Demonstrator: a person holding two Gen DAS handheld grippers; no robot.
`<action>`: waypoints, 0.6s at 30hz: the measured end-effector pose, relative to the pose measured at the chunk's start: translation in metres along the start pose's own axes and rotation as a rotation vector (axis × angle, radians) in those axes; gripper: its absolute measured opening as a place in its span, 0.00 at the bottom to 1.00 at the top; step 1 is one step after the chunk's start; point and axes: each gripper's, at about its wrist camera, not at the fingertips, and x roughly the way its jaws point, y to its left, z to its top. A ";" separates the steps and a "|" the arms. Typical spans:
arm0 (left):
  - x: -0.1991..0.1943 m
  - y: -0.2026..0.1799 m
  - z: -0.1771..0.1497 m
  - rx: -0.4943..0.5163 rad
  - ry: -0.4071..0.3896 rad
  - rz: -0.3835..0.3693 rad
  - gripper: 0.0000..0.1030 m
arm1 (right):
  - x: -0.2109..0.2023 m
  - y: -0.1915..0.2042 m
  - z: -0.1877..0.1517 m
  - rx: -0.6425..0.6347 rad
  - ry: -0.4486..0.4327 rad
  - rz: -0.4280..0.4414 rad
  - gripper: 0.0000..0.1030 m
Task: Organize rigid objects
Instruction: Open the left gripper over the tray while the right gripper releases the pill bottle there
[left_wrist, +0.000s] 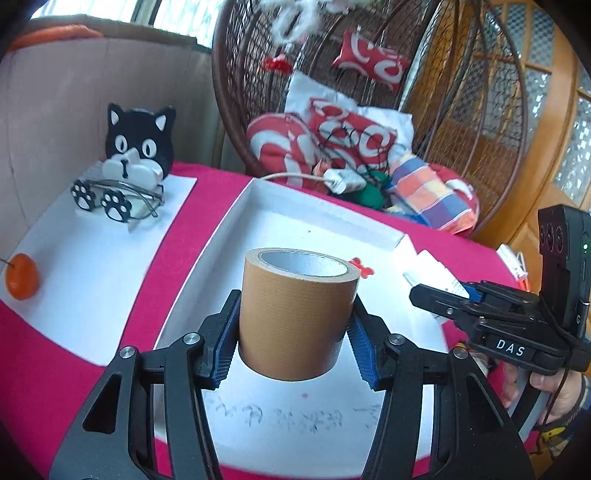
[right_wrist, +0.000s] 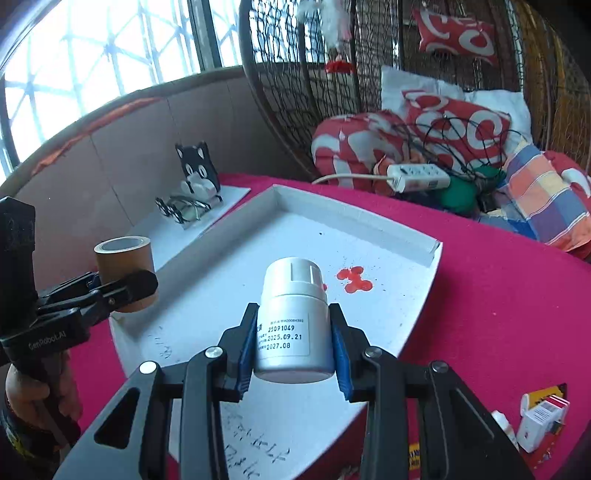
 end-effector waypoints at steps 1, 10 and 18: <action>0.005 0.000 0.001 0.002 0.007 0.006 0.53 | 0.005 0.001 0.002 0.002 0.008 -0.003 0.35; 0.027 0.013 0.008 -0.062 0.057 -0.001 0.72 | 0.028 0.000 0.011 0.003 0.003 -0.053 0.40; -0.003 0.006 0.001 -0.063 -0.022 -0.020 1.00 | -0.009 -0.023 0.005 0.075 -0.111 -0.062 1.00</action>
